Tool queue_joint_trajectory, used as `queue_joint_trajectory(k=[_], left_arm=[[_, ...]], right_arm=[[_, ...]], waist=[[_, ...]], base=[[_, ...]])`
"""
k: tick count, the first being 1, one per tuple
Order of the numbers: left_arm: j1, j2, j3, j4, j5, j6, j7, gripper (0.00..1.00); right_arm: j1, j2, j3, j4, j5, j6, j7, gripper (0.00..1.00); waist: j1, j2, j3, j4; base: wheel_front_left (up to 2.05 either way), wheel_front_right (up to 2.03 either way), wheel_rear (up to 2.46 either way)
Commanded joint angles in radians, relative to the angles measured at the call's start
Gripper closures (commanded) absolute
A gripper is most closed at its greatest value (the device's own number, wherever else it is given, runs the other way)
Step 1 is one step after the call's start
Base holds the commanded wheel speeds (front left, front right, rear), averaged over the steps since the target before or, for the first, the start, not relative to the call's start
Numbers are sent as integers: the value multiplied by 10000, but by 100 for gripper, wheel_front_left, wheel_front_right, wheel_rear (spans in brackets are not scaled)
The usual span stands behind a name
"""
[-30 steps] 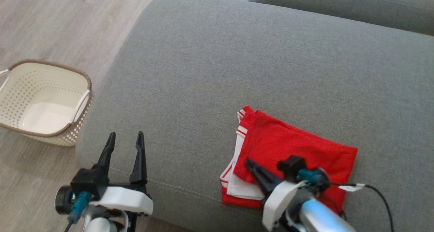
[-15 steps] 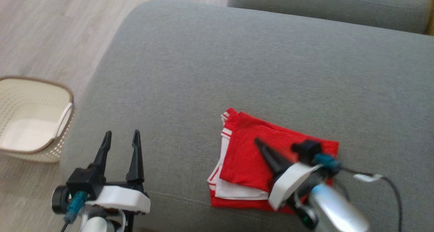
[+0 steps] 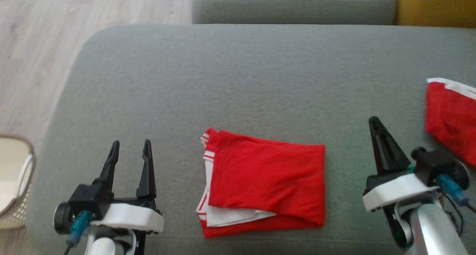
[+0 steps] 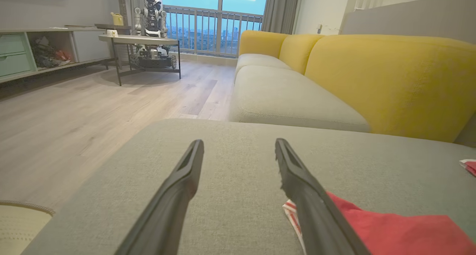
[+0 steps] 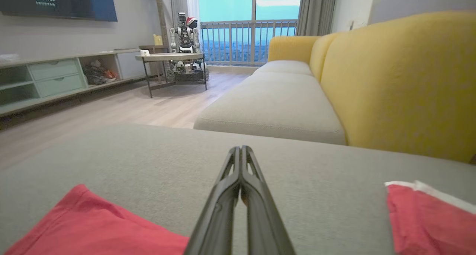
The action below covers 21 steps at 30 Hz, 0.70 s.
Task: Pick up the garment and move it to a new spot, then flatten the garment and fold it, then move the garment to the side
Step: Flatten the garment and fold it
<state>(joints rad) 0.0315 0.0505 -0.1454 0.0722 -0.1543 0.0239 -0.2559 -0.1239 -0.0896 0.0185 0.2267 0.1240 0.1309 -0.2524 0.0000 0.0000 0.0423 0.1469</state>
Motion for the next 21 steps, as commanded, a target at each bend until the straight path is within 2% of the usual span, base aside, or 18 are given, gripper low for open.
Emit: queue_joint_trajectory(k=[1, 6, 9, 10, 11, 21], left_arm=[[-265, -3, 361, -361, -121, 49, -59, 0], [5, -3, 462, -332, -194, 84, -59, 0], [135, -3, 671, -190, -800, 169, -59, 0], [173, -3, 747, -113, -826, 161, -59, 0], [210, -3, 799, -44, -816, 132, -59, 0], [222, -3, 832, 395, -634, -26, -59, 0]], right_arm=[[-80, 115, 27, -579, -307, -2, -93, 100], [622, 336, -611, -1443, -1403, -2, -85, 100], [904, 377, -864, -1496, -1693, -2, -87, 100], [951, 383, -960, -1487, -1580, -2, -88, 58], [996, 386, -1011, -1439, -1411, -2, -88, 0], [1136, 392, -1069, -1190, -1123, -2, -92, 0]], waist=[[0, 0, -94, -352], [0, 0, -130, -804], [0, 0, -159, -917], [0, 0, -168, -954], [0, 0, -176, -981], [0, 0, -218, -1020]], base=[[0, 0, 0], [0, 0, 0], [0, 0, 0], [0, 0, 0], [0, 0, 0], [0, 0, 0]])
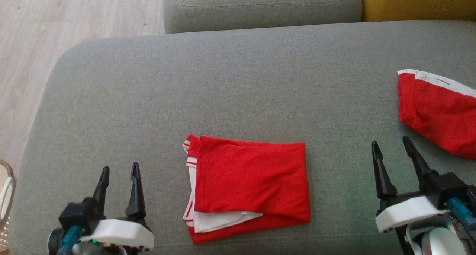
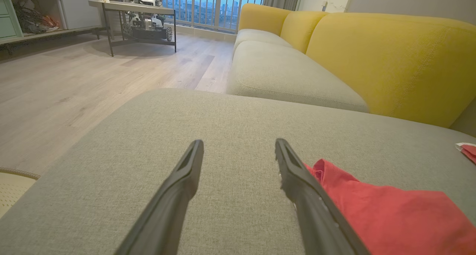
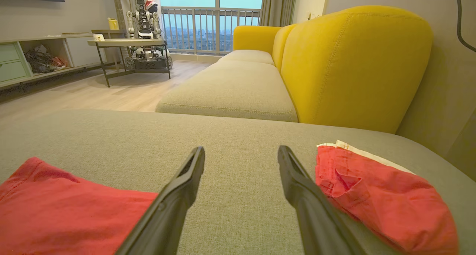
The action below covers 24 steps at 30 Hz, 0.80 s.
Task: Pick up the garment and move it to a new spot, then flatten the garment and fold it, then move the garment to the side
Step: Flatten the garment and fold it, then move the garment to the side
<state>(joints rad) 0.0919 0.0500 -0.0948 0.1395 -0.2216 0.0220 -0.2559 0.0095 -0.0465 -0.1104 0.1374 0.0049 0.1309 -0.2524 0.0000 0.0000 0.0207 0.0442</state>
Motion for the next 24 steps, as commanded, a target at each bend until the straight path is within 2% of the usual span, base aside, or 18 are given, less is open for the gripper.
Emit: queue_joint_trajectory(k=[1, 5, 9, 15, 24], left_arm=[[-393, 3, 318, -276, 46, -11, -59, 0], [-429, 3, 297, -269, 91, -36, -59, 0], [-520, 3, 247, -283, 144, -91, -59, 0], [-611, 3, 152, -297, 228, -136, -59, 0], [-875, 3, 138, -185, 330, -253, -59, 0]], right_arm=[[-200, -39, 218, -298, 120, -2, -92, 0], [-211, -39, 273, -244, 357, -2, -92, 0], [-172, -38, 773, 228, 1253, -2, -86, 0], [-473, -38, 2205, 1466, 2498, -2, 313, 0], [-1548, -38, 3309, 3641, 4439, -2, 753, 0]], waist=[[0, 0, -6, 14], [0, 0, -1, 55], [0, 0, 102, 208], [0, 0, 432, 524], [0, 0, 874, 1123]], base=[[0, 0, 0], [0, 0, 0], [0, 0, 0], [0, 0, 0], [0, 0, 0]])
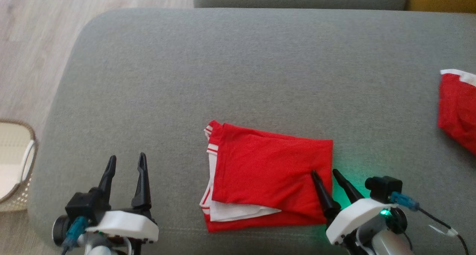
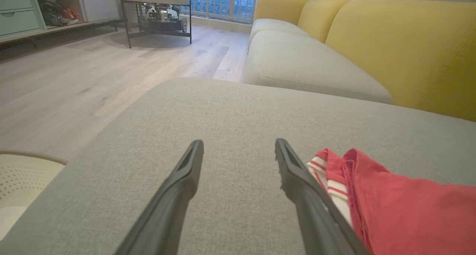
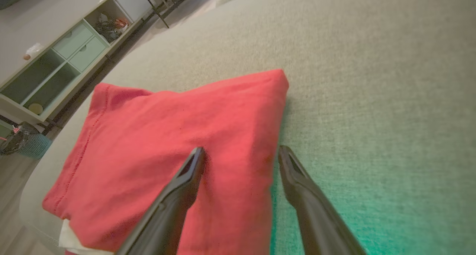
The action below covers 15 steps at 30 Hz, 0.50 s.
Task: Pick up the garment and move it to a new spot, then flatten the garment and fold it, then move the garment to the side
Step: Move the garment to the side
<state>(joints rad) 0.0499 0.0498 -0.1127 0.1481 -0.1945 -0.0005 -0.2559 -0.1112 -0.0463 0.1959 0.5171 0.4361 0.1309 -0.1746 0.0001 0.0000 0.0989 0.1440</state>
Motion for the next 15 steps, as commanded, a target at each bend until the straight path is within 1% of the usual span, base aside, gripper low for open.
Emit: queue_joint_trajectory(k=[1, 6, 9, 10, 11, 15], left_arm=[[-471, 5, 307, -262, 63, -37, -59, 0], [-547, 5, 302, -243, 88, -67, -59, 0], [-564, 5, 325, -249, 117, -86, -59, 0], [-567, 5, 335, -250, 130, -90, -59, 0], [-572, 5, 346, -248, 151, -98, -59, 0], [-610, 5, 419, -282, 476, -160, -59, 0]], right_arm=[[-461, -40, 269, 86, 255, -2, -52, 0], [-992, -40, 374, 1310, 400, -2, -98, 0], [-1228, -40, 645, 1855, 483, -2, -138, 0], [-1302, -40, 731, 2007, 478, -2, -181, 54], [-1387, -40, 823, 2135, 405, -2, -245, 100], [-1697, -40, 1036, 2496, -275, -2, -581, 100]], waist=[[-1, 0, 120, 181], [-1, 0, 242, 403], [-1, 0, 289, 458], [-1, 0, 295, 463], [-1, 0, 302, 463], [-1, 0, 267, 379]], base=[[0, 0, 0], [0, 0, 0], [0, 0, 0], [0, 0, 0], [0, 0, 0], [0, 0, 0]])
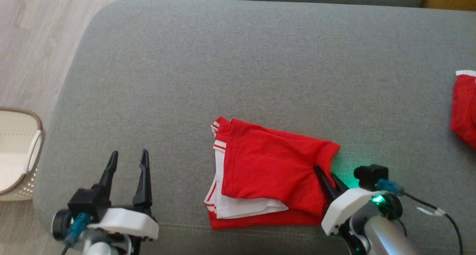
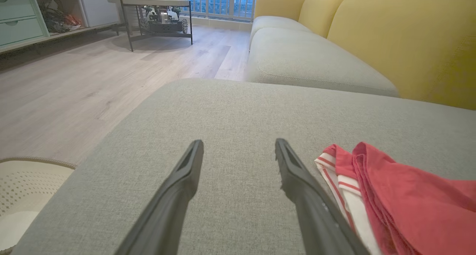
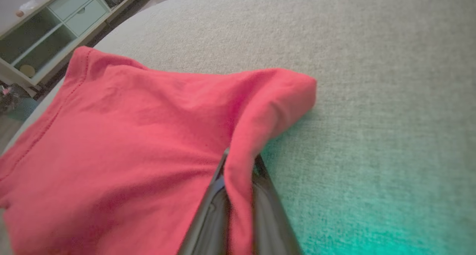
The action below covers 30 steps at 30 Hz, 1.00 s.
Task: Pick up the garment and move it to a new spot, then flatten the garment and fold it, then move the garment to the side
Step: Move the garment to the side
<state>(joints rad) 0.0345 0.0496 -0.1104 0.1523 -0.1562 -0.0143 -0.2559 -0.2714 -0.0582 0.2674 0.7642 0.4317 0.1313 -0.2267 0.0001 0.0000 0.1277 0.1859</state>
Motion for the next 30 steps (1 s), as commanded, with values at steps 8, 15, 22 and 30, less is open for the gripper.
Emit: queue_joint_trajectory(k=[8, 15, 22, 30], left_arm=[[-582, 6, 606, -717, 280, -77, -59, 0], [-1254, 159, 251, -1019, 1027, -490, -59, 0], [-2934, 839, -596, -1166, 1670, -941, -59, 0], [-4407, 1941, -1638, -355, 1616, -1139, -59, 0]], right_arm=[[-663, 61, -263, -452, -2927, -6, -335, 100], [-1347, -380, -450, -1555, -3800, -6, -100, 100], [-2657, -1392, -855, -2835, -3223, -6, 1107, 100], [-3923, -2082, -1813, -2800, -2793, -6, 1795, 100]], waist=[[-1, 0, -210, -599], [-1, 0, 116, -1486], [-1, 0, 1049, -2811], [-1, 0, 2183, -4400]], base=[[0, 0, 0], [0, 0, 0], [0, 0, 0], [0, 0, 0]])
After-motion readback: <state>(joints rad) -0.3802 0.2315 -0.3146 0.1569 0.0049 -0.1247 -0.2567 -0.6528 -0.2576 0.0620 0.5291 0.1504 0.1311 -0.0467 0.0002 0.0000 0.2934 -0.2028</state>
